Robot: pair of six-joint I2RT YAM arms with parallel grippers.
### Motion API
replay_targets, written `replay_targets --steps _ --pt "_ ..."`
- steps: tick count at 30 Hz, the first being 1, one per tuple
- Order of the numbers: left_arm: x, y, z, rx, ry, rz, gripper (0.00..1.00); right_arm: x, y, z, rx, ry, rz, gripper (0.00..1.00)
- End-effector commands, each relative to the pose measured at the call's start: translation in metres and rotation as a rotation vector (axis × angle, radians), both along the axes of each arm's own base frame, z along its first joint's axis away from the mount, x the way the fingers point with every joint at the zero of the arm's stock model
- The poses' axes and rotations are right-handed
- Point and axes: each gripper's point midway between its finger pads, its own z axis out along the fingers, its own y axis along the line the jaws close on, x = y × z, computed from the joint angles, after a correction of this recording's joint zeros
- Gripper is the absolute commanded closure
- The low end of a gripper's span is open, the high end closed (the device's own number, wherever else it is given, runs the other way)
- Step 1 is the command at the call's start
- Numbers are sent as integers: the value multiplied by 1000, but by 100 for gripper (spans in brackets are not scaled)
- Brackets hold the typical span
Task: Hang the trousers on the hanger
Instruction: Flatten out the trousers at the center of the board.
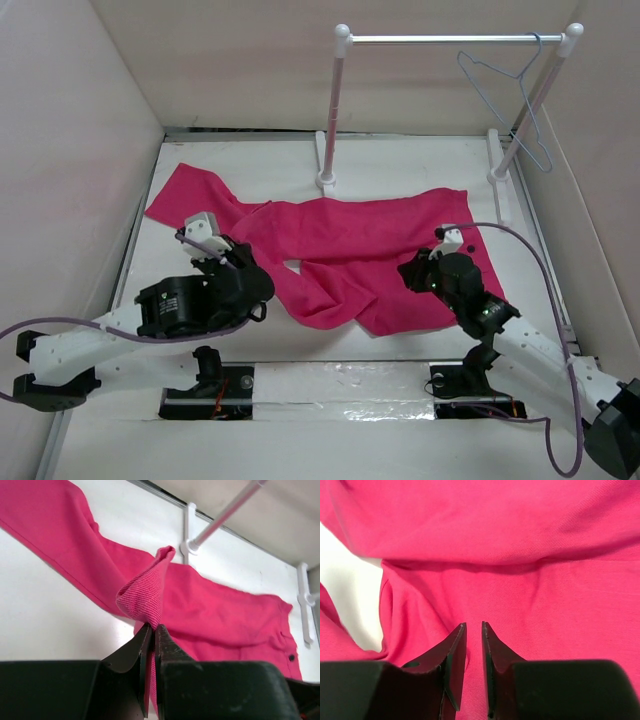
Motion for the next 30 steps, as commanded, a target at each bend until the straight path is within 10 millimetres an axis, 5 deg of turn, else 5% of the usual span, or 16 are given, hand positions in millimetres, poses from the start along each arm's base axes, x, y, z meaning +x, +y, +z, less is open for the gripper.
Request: replay_targets --steps 1,5,6,7,8,9,10,12,16,20,24,26,30 --pt "13 22 20 -28 -161 184 100 9 -16 19 7 -40 -80 76" --pt "37 14 -3 -19 -117 257 100 15 -32 14 51 -67 -147 62" --pt "58 51 -34 236 -4 319 100 22 -38 18 64 -82 -170 58" --pt "87 15 -43 50 22 162 100 23 -37 10 62 -55 -156 58" --pt "101 27 -52 23 47 160 100 26 -38 7 61 -44 -155 58" --pt "113 61 -57 -72 59 271 100 29 -43 4 57 -25 -169 58" --pt "114 64 -61 -118 54 267 100 27 -41 0 58 -1 -144 58" --pt "108 80 -35 -168 -42 292 100 25 -41 -4 51 5 -130 58" --pt "81 155 4 -140 -66 542 100 26 -52 5 74 -53 -166 58" --pt "44 206 45 -121 -194 741 100 27 -66 20 83 -97 -218 57" --pt "25 223 73 -99 -247 846 100 23 -85 14 52 -74 -292 52" --pt "21 226 88 -107 -286 853 100 22 -101 9 39 -61 -367 41" --pt "23 212 81 -123 -295 744 100 28 -120 7 49 -63 -451 36"
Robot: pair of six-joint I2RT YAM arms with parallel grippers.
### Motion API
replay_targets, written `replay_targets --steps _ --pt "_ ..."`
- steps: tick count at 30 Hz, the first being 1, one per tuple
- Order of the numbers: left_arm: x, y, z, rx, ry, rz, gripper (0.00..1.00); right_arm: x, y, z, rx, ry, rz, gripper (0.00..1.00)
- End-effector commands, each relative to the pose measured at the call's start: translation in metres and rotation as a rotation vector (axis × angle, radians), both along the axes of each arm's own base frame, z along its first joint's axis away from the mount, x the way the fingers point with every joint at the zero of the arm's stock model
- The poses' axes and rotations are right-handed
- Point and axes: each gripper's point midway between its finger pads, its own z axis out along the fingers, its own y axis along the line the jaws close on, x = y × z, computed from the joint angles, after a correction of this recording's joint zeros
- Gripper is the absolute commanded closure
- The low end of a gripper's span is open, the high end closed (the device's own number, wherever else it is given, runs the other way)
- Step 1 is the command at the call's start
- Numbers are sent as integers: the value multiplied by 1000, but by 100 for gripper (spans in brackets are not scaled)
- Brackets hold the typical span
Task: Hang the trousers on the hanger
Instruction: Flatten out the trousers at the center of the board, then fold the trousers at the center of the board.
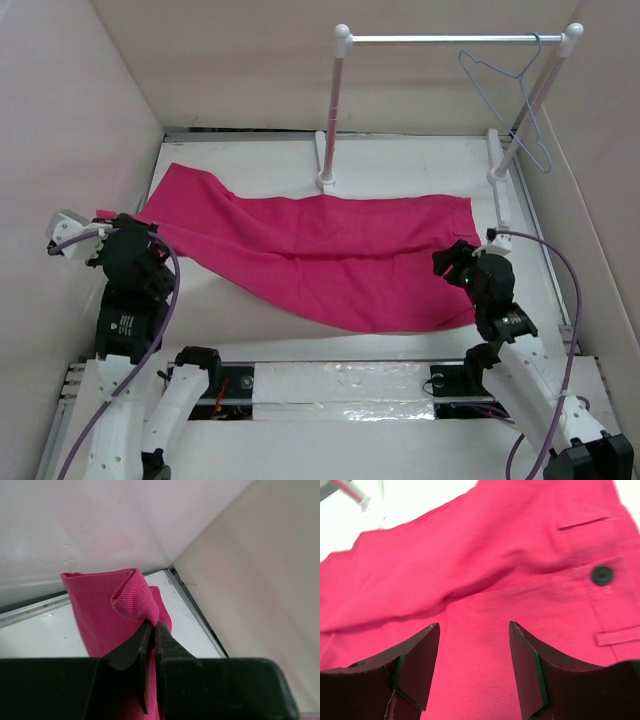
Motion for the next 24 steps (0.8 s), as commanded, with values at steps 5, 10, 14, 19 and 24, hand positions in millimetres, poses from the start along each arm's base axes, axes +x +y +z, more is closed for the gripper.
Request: replay_targets --steps 5,10,14,19,24 --pt "-11 -13 -7 47 -28 -127 100 26 -9 -13 70 41 -42 37" --pt "-17 -39 10 91 -82 -309 100 53 -12 -29 115 103 -69 39" --pt "-18 -52 8 148 -70 -404 100 79 -11 -41 170 147 -105 40" --pt "-23 -67 -2 210 -33 -504 100 102 -3 -60 246 217 -79 44" --pt "-36 -77 -8 216 -88 -568 100 137 12 -56 301 225 -22 56"
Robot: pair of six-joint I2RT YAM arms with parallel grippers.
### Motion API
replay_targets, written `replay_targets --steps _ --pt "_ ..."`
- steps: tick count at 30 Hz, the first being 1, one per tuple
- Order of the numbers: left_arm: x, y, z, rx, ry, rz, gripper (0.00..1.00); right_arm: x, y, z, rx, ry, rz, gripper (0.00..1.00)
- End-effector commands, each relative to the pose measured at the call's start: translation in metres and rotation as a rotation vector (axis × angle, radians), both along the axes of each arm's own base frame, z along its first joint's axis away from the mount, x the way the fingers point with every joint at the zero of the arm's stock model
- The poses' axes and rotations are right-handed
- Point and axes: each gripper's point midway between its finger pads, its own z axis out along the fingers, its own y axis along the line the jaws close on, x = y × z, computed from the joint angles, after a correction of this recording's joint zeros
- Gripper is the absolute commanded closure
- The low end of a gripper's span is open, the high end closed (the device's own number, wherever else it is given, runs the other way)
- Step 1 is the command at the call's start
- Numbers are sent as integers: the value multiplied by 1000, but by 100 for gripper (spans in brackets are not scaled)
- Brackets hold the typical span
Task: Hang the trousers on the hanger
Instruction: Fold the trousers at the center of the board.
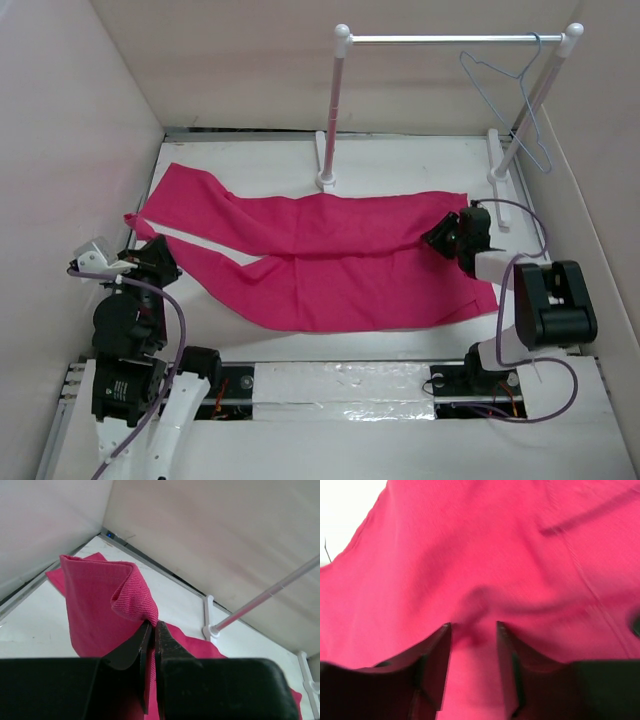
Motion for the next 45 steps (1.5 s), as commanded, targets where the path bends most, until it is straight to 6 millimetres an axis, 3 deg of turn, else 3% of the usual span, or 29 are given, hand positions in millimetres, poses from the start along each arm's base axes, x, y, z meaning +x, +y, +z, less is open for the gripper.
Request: replay_targets --steps 1,5,6,7,9,10,12,13,16,17,19,20,21,23,26,27,30,33,34,36,45 --pt "-4 -13 8 24 -58 -82 100 44 17 30 59 -89 46 60" --pt "-11 -15 10 14 -86 -100 100 75 22 31 44 -79 64 57" --pt "-13 -16 10 10 -97 -108 100 81 22 18 41 -46 68 56" --pt "-12 -16 6 9 -89 -105 100 101 21 35 48 -79 77 56" --pt "-11 -21 1 -5 -91 -132 100 112 19 41 39 -83 141 56" --pt "-8 -24 -5 -7 -83 -143 100 122 16 53 34 -114 157 55" --pt "-8 -28 -9 -17 -87 -165 100 120 0 63 9 -120 162 54" --pt "-6 -30 -12 -19 -86 -173 100 116 -8 87 -12 -166 153 53" --pt "-8 -34 -10 -26 -105 -198 100 79 -33 84 -81 -139 99 47" --pt "-9 -33 -9 -27 -113 -198 100 50 -38 78 -110 -114 71 46" --pt "-11 -37 -5 -32 -133 -223 100 19 -43 67 -127 -91 33 47" --pt "-12 -37 -3 -32 -142 -225 100 1 -56 76 -141 -104 -48 49" --pt "-13 -39 -2 -33 -151 -237 100 -24 -59 55 -145 -54 -85 51" --pt "-15 -41 0 -32 -165 -249 100 -54 -91 47 -170 -29 -268 58" --pt "-21 -35 4 -37 -188 -232 100 -90 -118 52 -168 -45 -437 71" --pt "-24 -33 5 -41 -197 -228 100 -95 -125 59 -174 -70 -466 75" --pt "-29 -26 6 -50 -209 -202 100 -110 -145 45 -186 4 -521 81" --pt "-33 -23 7 -61 -222 -198 100 -121 -156 17 -177 123 -515 65" --pt "-35 -20 7 -65 -223 -185 100 -123 -155 8 -159 164 -506 55" --pt "-37 -18 8 -69 -230 -179 100 -117 -147 5 -131 155 -454 48" --pt "-39 -16 6 -82 -232 -176 100 -110 -143 -17 -69 171 -450 53"
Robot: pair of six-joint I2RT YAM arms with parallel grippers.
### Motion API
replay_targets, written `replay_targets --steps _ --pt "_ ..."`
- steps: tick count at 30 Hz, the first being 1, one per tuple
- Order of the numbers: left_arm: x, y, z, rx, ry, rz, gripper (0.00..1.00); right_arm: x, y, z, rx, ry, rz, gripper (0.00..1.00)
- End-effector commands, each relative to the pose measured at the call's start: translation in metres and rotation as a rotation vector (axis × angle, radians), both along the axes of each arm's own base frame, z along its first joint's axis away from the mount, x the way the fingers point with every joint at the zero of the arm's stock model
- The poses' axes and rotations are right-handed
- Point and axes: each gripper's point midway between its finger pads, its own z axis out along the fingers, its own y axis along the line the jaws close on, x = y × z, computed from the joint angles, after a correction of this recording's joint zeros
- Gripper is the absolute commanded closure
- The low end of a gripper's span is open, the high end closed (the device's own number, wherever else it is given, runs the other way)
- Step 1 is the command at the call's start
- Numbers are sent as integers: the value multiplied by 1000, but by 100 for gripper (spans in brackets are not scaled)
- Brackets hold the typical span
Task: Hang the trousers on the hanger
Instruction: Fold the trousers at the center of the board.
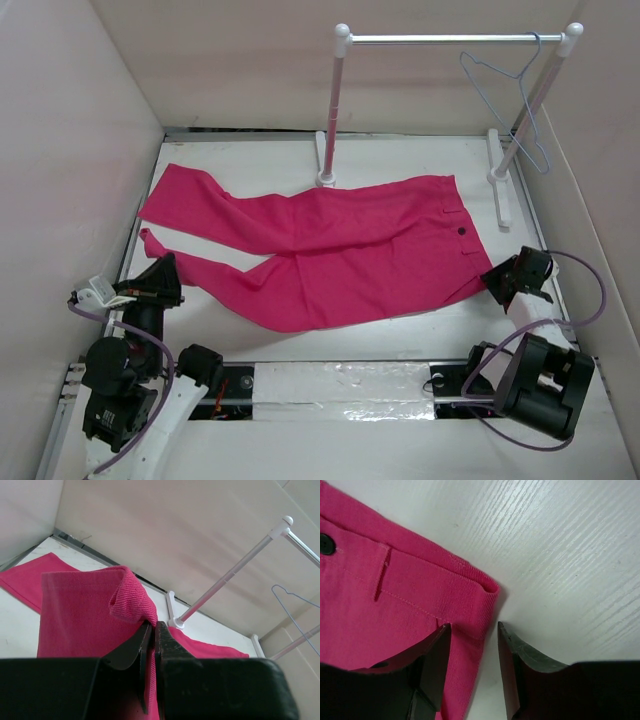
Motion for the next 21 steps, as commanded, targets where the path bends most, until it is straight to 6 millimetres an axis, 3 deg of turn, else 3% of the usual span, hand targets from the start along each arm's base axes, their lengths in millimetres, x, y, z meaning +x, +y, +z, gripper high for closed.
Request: replay_targets --steps 1,3,4,6,9,10,12,13,15,18,21 --pt "-6 5 18 -36 -68 12 100 16 -1 -1 19 -44 15 56" --pt "-6 5 18 -35 -68 12 100 19 1 -8 48 -13 28 63" --pt "-6 5 17 -34 -65 13 100 23 0 -5 49 -21 32 80" --pt "-4 5 17 -31 -59 13 100 26 0 -2 53 -38 32 89" --pt "-2 4 16 -27 -49 16 100 24 -8 26 -5 -94 -7 97" --pt "-1 4 17 -27 -47 19 100 24 -12 53 -57 -167 -20 97" --pt "1 6 17 -31 -34 36 100 12 -27 85 -152 -192 -92 97" --pt "-1 13 20 -49 -35 65 100 7 -31 117 -214 -277 -112 97" --pt "-4 21 26 -69 -48 103 100 -8 -39 154 -295 -318 -162 97" --pt "-7 36 37 -96 -62 181 100 -33 -39 201 -377 -397 -209 98" --pt "-7 43 46 -115 -57 221 100 -53 -33 227 -421 -459 -219 98"
